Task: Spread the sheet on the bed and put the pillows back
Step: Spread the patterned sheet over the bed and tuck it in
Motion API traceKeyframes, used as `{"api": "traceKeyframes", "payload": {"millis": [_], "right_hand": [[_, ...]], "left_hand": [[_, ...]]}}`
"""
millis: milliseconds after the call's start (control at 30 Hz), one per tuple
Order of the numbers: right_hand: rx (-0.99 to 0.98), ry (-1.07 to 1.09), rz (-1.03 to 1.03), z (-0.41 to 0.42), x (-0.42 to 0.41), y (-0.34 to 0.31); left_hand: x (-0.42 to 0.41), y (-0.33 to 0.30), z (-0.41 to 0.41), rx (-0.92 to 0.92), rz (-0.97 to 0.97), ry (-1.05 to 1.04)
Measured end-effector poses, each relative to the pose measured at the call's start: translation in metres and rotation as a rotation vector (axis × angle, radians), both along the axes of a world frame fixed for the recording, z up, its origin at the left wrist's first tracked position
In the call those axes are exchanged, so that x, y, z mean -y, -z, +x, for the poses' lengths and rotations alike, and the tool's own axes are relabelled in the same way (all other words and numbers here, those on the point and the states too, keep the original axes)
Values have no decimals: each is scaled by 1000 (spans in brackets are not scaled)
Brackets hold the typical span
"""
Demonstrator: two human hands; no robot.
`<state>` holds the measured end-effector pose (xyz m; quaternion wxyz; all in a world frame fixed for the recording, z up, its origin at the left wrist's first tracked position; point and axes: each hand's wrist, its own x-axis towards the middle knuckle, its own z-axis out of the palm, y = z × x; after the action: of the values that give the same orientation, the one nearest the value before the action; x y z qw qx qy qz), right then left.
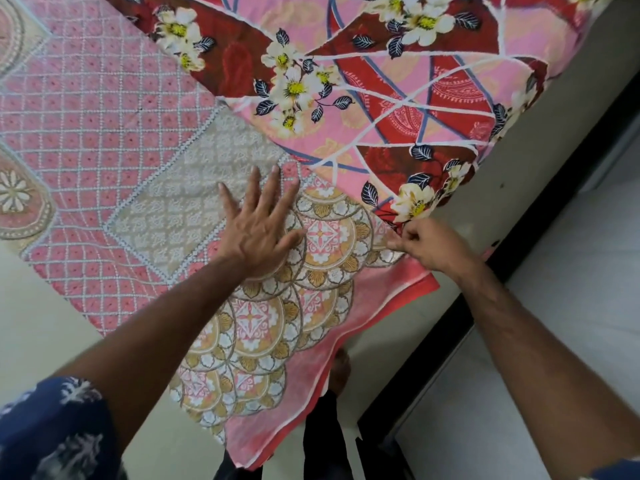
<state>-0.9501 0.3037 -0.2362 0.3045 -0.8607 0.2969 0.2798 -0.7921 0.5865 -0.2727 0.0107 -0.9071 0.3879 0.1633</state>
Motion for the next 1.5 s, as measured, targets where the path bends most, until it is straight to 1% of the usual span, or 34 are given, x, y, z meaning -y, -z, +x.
{"api": "traceKeyframes", "payload": {"millis": [67, 100, 167, 200, 233, 300, 367, 433, 467, 533, 567, 600, 700, 733, 767, 800, 833, 867, 900, 967, 1000, 1033, 1067, 1100, 1133, 1167, 1200, 1233, 1267, 1333, 1367, 1400, 1467, 1500], "right_hand": [[10, 13, -95, -5, -8, -2], [35, 17, -182, -7, -13, -6], [172, 4, -420, -8, -31, -18], [298, -13, -514, -5, -44, -22], [439, -34, -543, 0, -62, -28], [619, -132, -410, 13, -111, -32], [594, -343, -302, 31, -162, -23], [512, -516, -329, 49, -207, -3], [474, -549, -353, 56, -221, 7], [428, -534, -402, 65, -229, 25], [411, -470, -454, 67, -225, 31], [384, -357, -515, 67, -217, 34], [253, 129, -708, 46, -189, 38], [255, 276, -720, 34, -183, 39], [330, 410, -666, 22, -180, 41], [453, 525, -575, 14, -178, 47], [567, 628, -472, 11, -179, 49], [622, 730, -372, 11, -179, 50], [643, 845, -254, 10, -179, 53], [601, 1216, 36, 5, -178, 55], [590, 1317, 47, -3, -177, 62], [545, 1386, 75, -14, -176, 69], [483, 1440, 48, -18, -184, 58], [464, 1453, -67, -16, -199, 39], [520, 1431, -213, -15, -216, 24], [622, 1353, -348, -15, -238, 13], [711, 1225, -421, -13, -261, 6], [752, 1092, -439, -14, -286, 5], [730, 978, -436, -15, -307, 11], [564, 905, -451, -21, -338, 37], [534, 936, -454, -24, -341, 49], [545, 1017, -412, -28, -338, 57], [620, 1235, -165, -35, -328, 56], [646, 1321, -10, -41, -321, 56]], "left_hand": [[5, -7, 17, -26, 9, -4], [6, -12, 28, -37, 8, 0], [2, -25, 52, -58, 6, 24], [-1, -31, 64, -64, 9, 42], [-3, -36, 78, -67, 21, 65], [-5, -41, 104, -73, 70, 100], [-5, -35, 124, -70, 120, 115], [-4, -20, 135, -68, 119, 134], [-4, -11, 140, -58, 97, 136], [-3, 3, 147, -27, 51, 118], [-1, 9, 153, -19, 25, 111], [1, 14, 159, -9, 6, 117], [3, 20, 172, -31, -25, 157], [-1, 19, 175, -45, -41, 180], [-7, 17, 176, -44, -74, 220], [-16, 13, 174, -25, -117, 284], [-26, 8, 170, 3, -155, 373], [-37, 4, 161, 36, -178, 485], [-48, 1, 149, 54, -192, 621], [-73, 3, 121, 37, -192, 884], [-82, 6, 110, 23, -181, 964], [-88, 9, 102, 13, -162, 993], [-90, 11, 98, 8, -141, 994], [-91, 12, 95, 13, -117, 982], [-92, 13, 94, 22, -100, 970], [-92, 14, 93, 34, -95, 960], [-92, 13, 93, 44, -97, 951], [-91, 13, 92, 52, -100, 950], [-91, 13, 91, 58, -103, 955], [-93, 13, 88, 60, -105, 996], [-96, 12, 86, 57, -110, 1033], [-99, 11, 81, 52, -116, 1079], [-104, 9, 69, 46, -115, 1132], [-107, 8, 62, 46, -106, 1120]]}}
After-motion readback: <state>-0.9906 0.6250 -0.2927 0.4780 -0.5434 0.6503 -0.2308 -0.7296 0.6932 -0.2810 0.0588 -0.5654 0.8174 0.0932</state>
